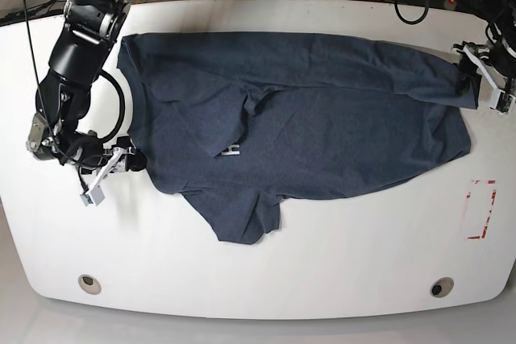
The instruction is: Fold the T-shirt properly
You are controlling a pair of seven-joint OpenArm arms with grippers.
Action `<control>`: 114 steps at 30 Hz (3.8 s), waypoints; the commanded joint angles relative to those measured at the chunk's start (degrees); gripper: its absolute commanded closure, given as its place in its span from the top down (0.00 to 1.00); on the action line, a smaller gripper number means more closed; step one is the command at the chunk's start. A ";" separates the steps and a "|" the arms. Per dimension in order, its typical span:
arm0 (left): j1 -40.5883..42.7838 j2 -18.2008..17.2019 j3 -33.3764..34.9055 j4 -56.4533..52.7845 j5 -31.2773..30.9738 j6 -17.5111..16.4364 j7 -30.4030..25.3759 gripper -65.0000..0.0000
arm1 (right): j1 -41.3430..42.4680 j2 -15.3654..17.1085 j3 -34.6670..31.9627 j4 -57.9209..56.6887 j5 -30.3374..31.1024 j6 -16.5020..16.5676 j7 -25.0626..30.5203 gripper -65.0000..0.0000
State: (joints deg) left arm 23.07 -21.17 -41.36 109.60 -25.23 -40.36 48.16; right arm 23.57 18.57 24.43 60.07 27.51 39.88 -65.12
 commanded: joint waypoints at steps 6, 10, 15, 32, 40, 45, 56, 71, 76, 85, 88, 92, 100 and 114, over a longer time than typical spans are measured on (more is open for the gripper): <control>1.50 -2.96 -2.55 1.12 -1.71 0.36 -1.00 0.67 | 4.43 2.49 -4.86 -7.46 -2.23 0.12 10.22 0.60; 1.41 -2.96 -2.72 1.12 -1.71 0.36 2.17 0.67 | 4.43 2.40 -6.71 -9.92 -2.23 0.12 12.33 0.60; 1.15 -2.96 -2.81 1.12 -1.80 0.36 3.49 0.66 | 3.99 0.11 -7.24 -10.89 -2.50 0.12 12.51 0.60; -2.02 -5.95 -12.31 0.07 -14.63 0.36 11.66 0.66 | 1.97 -4.55 -7.24 -10.80 -2.50 0.12 13.91 0.14; -9.05 -7.27 -11.25 -3.27 -13.58 0.36 23.97 0.67 | 1.97 -4.72 -7.33 -10.62 -2.50 0.12 13.91 0.03; -3.95 -10.08 -7.82 -1.07 -13.93 0.36 23.88 0.67 | 2.05 -4.81 -7.33 -10.62 -2.41 0.12 13.91 0.03; 5.02 -14.04 -1.32 -0.99 -14.02 0.36 22.92 0.67 | 2.05 -4.81 -7.33 -10.54 -2.32 0.12 13.91 0.03; -23.38 1.52 -8.26 -6.09 7.61 0.36 21.68 0.68 | 1.79 -4.90 -7.24 -10.62 -2.23 0.12 13.91 0.03; -31.99 3.89 -8.44 -16.37 18.86 0.36 20.45 0.67 | 1.79 -4.90 -7.24 -10.62 -2.23 0.12 13.91 0.03; -37.80 5.12 -8.00 -34.83 23.61 0.36 5.60 0.67 | 1.79 -4.90 -7.24 -10.62 -2.23 0.12 13.91 0.03; -39.55 4.86 -8.09 -40.20 23.61 0.36 3.75 0.67 | 1.79 -4.90 -7.24 -10.62 -2.23 0.12 13.91 0.03; -40.87 4.77 -8.00 -44.50 23.61 0.36 1.55 0.67 | 1.88 -4.90 -7.24 -10.62 -2.23 0.12 13.91 0.03; -41.14 4.77 -6.15 -52.24 23.87 0.36 -3.19 0.68 | 1.88 -4.81 -7.24 -10.54 -2.14 0.12 13.91 0.03; -41.66 3.19 -4.75 -57.51 23.87 0.36 -4.51 0.13 | 1.79 -4.81 -7.15 -10.54 -2.14 0.12 13.91 0.02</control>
State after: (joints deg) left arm -18.39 -17.65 -46.87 52.14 -2.59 -39.94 41.06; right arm 24.01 13.02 17.19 48.69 25.69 40.10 -51.03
